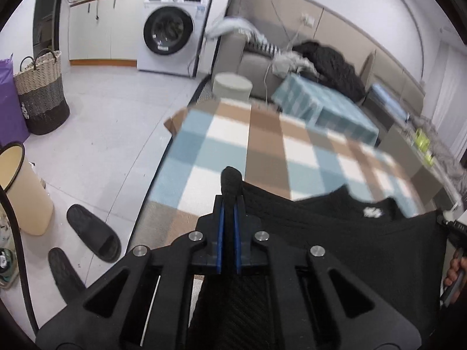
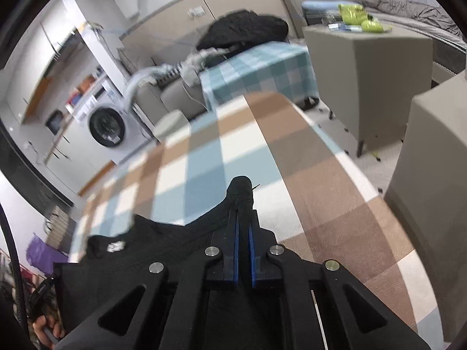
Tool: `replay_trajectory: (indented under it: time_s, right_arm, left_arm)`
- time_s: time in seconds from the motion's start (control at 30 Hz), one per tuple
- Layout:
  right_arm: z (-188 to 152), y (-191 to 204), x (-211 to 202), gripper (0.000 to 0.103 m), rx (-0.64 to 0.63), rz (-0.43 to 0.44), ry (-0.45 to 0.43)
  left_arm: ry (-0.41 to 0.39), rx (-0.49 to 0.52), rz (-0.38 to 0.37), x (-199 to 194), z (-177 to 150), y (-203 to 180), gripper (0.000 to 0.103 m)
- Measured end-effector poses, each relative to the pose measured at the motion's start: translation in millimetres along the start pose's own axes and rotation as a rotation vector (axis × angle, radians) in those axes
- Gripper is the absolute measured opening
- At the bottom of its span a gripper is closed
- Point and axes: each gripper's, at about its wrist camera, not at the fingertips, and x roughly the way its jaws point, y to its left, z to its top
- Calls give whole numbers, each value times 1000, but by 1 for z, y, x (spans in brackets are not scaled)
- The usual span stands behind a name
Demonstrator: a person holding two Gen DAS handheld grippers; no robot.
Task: Fold small clothes
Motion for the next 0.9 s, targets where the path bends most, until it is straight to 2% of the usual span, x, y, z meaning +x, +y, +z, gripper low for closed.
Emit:
replay_trajectory:
  time_s: [0.13,0.23,0.37,0.47,0.53,0.6,0.63,0.7,0.73,0.8,0.83,0.9]
  right_arm:
    - [9,9,-25,5,12,60,-83]
    - [18,18,-31,5,12,45,-118]
    - [21,18,-12,5,39,-34,-87]
    - [15,10,9,9,85,-89,-2]
    - [9,7,15,11,89,-102,31]
    - [4,6,13,18,85,-110,45]
    - [2,4,11,20,81,-103,56]
    - [-1,4,4,31,74,-92,61]
    - [-3,4,-1,34,67,-80,69]
    - [-9,4,-12,48,65,-39,82]
    - [-14,5,-19,50,55,-27,94]
    - [-24,6,-31,62,41,5,124]
  left_arm:
    - [-61,-4,-10,-17,13,-3,3]
    - [-70,-19,2,-16,20,-5,3]
    - [-18,-34,1,-2,20,-3,4]
    - [42,-53,45,8,14,1,19]
    - [54,-70,44,7,8,6,28]
    - [49,-70,58,-1,3,10,45]
    - [44,-70,59,-6,-1,11,46]
    - [53,-64,51,-18,-9,13,47]
    - [62,-60,52,-25,-15,13,51]
    - [90,-49,45,-42,-29,13,60]
    - [98,-42,39,-49,-35,13,62]
    - [105,-29,39,-66,-50,12,68]
